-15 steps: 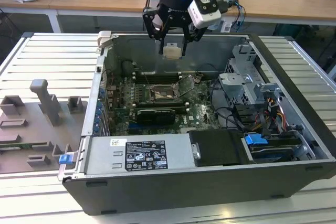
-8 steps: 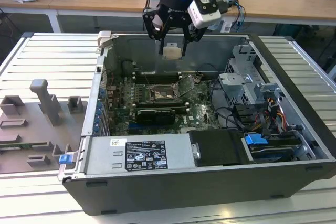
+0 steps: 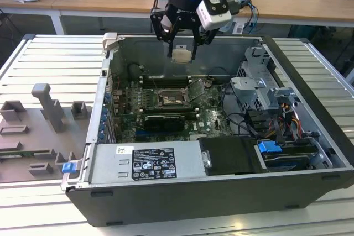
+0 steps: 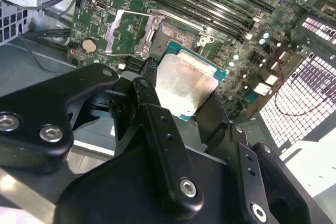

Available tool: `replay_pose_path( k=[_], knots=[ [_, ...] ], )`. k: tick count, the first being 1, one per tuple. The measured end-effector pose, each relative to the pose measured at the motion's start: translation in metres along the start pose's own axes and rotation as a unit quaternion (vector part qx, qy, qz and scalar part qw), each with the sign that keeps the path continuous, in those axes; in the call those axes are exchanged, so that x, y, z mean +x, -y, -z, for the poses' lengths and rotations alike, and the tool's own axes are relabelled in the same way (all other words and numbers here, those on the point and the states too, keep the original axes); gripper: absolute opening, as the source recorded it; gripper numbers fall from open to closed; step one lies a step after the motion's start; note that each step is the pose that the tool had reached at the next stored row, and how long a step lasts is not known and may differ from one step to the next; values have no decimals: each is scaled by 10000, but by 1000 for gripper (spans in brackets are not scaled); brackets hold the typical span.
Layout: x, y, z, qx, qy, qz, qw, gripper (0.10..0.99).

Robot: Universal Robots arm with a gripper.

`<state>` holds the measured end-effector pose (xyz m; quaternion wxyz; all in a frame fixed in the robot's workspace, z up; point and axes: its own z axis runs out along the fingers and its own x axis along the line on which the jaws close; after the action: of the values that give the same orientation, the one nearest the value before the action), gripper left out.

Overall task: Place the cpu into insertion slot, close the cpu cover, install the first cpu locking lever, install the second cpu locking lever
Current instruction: 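Place the cpu into insertion slot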

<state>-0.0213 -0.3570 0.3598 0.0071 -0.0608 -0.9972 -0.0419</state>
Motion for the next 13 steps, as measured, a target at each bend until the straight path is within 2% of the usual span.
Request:
replay_pose_path(
  k=[13],
  knots=[
    [0, 0, -1, -5, 19, -227, 9997, 541]
  ],
)
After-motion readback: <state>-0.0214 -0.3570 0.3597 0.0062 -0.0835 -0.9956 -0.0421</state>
